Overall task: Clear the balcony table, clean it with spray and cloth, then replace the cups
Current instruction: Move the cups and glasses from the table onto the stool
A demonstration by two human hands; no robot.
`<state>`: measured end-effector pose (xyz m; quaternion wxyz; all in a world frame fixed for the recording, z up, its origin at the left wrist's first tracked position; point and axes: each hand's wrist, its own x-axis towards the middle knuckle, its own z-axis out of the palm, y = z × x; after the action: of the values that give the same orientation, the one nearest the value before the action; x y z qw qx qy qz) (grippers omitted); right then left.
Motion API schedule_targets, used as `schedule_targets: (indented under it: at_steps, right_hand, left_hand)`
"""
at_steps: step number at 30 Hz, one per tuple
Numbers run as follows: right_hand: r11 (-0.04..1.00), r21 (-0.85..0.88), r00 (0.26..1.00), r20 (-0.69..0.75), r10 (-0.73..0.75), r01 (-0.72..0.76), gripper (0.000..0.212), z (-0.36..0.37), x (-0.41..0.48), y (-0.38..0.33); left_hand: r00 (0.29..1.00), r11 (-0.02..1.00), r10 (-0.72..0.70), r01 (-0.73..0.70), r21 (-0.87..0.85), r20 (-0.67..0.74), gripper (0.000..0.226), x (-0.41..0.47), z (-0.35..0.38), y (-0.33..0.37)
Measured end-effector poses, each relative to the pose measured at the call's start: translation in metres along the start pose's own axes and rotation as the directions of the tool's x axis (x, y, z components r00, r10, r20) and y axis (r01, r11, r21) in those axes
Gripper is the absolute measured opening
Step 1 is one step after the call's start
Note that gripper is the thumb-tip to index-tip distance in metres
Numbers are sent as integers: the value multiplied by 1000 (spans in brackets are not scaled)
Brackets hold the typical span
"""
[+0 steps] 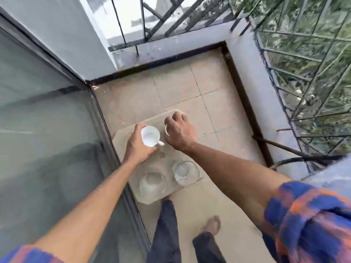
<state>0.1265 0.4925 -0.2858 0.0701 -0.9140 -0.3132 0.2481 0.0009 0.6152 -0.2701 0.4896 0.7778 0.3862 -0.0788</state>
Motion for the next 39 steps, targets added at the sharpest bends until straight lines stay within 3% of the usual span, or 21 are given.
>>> schedule_targets:
  at_steps: [10, 23, 39]
  right_hand:
    - [996, 55, 994, -82, 78, -73, 38, -22, 50, 4]
    - [1000, 2, 998, -60, -18, 18, 48, 3, 20, -3]
    - [994, -5, 988, 111, -106, 107, 78, -8, 8, 1]
  left_hand:
    - [993, 993, 112, -113, -19, -35, 67, 8, 11, -14]
    - [986, 990, 142, -141, 19, -86, 71, 21, 22, -15]
    - [989, 989, 142, -141, 47, -26, 70, 15, 17, -14]
